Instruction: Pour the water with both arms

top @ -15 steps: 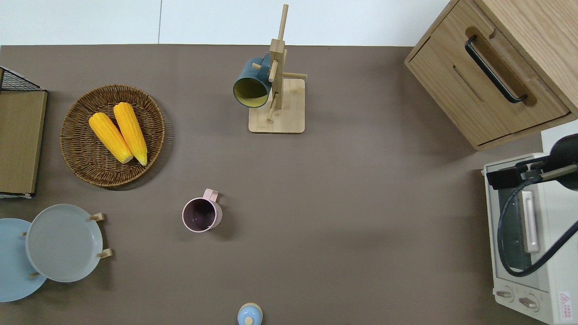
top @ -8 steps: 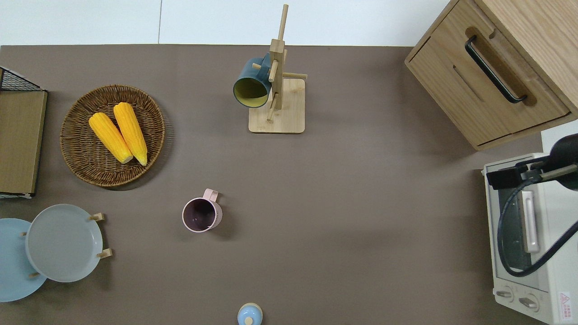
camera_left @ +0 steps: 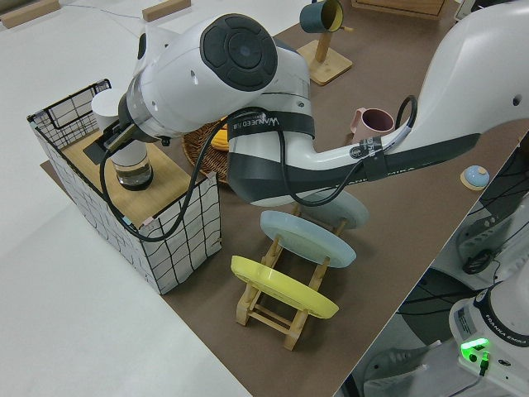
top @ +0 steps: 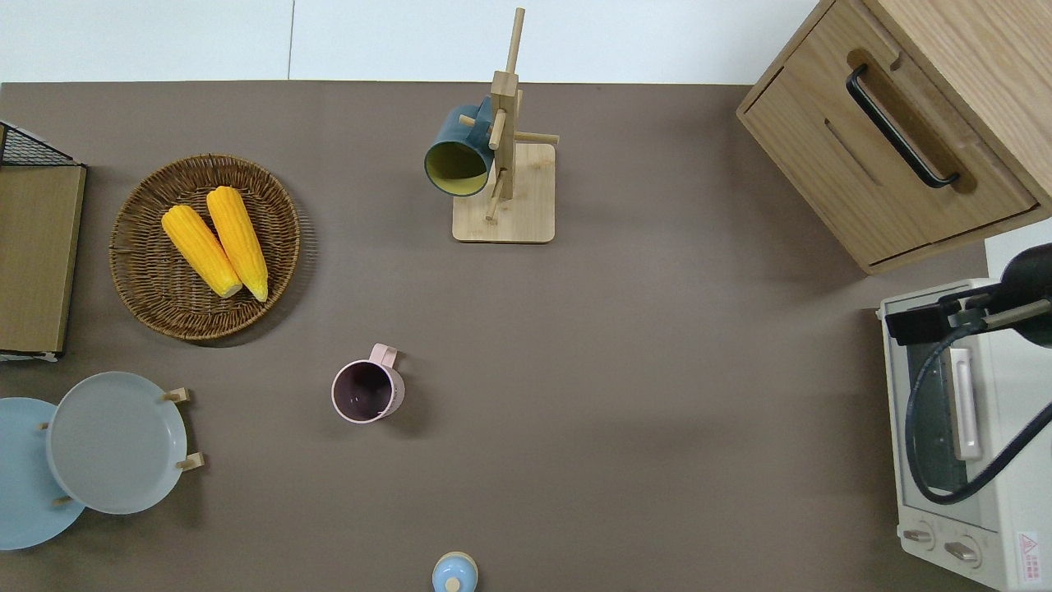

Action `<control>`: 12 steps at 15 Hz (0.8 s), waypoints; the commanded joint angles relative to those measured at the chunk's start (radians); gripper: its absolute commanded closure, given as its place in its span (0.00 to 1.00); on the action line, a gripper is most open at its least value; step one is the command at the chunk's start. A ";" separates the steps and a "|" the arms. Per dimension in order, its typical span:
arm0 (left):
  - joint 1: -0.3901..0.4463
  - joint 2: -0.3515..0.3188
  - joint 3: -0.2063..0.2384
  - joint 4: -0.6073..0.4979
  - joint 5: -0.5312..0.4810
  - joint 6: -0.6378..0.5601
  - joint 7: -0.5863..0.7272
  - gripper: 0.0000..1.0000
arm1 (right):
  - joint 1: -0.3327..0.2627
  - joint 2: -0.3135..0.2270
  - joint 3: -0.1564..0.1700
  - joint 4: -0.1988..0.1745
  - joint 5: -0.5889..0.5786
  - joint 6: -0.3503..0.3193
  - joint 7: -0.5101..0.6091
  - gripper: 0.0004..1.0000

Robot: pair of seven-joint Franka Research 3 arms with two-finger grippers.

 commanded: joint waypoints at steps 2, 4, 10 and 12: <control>-0.012 -0.048 0.023 -0.024 0.101 -0.082 -0.099 0.00 | -0.005 -0.004 0.002 0.007 0.019 -0.015 -0.004 0.01; -0.012 -0.054 0.035 -0.024 0.116 -0.123 -0.134 0.00 | -0.005 -0.004 0.000 0.007 0.019 -0.015 -0.004 0.01; -0.012 -0.085 0.055 -0.011 0.251 -0.269 -0.183 0.00 | -0.005 -0.004 0.002 0.007 0.019 -0.015 -0.004 0.01; -0.015 -0.102 0.053 0.002 0.332 -0.322 -0.235 0.00 | -0.005 -0.004 0.002 0.007 0.019 -0.015 -0.004 0.01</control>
